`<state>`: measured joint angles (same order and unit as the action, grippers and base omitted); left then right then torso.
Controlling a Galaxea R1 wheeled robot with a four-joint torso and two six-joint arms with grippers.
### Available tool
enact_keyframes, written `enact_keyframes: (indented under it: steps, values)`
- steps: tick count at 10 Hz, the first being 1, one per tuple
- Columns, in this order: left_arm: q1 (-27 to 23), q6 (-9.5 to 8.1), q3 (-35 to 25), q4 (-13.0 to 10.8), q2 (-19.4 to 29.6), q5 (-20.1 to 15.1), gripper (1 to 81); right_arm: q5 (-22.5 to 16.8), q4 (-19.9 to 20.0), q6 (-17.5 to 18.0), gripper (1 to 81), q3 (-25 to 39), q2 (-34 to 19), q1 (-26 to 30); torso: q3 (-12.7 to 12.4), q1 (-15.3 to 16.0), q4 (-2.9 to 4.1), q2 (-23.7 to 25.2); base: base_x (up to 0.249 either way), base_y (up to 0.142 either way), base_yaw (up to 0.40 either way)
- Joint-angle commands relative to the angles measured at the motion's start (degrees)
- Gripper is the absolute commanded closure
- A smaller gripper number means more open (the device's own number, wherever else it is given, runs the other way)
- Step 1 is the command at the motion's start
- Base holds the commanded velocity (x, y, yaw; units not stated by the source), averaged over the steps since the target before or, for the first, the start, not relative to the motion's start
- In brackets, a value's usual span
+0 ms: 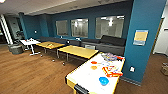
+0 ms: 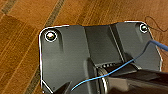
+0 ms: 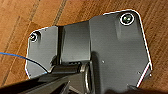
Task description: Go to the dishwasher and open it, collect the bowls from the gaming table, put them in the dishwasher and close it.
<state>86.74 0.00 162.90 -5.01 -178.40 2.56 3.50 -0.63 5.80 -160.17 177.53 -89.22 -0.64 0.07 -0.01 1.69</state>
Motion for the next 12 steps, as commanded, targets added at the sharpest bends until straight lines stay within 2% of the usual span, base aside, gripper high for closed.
enact_keyframes:
  steps: [1, 12]
  values:
    - [-3.0, 0.18, 0.1, 0.2, 0.0, -2.7, 1.0, -2.7, -0.2, -0.1, 1.0, 0.1, 0.2, 3.0, 0.0, 0.0, 0.00, 0.0, 0.085, 0.104, 0.000]
    - [-3.1, 0.18, 0.1, 0.3, 0.1, -2.7, 1.0, -2.7, -0.2, 0.0, 1.0, 0.0, 0.0, 3.0, 0.0, 0.0, 0.00, 0.0, 0.084, 0.104, 0.000]
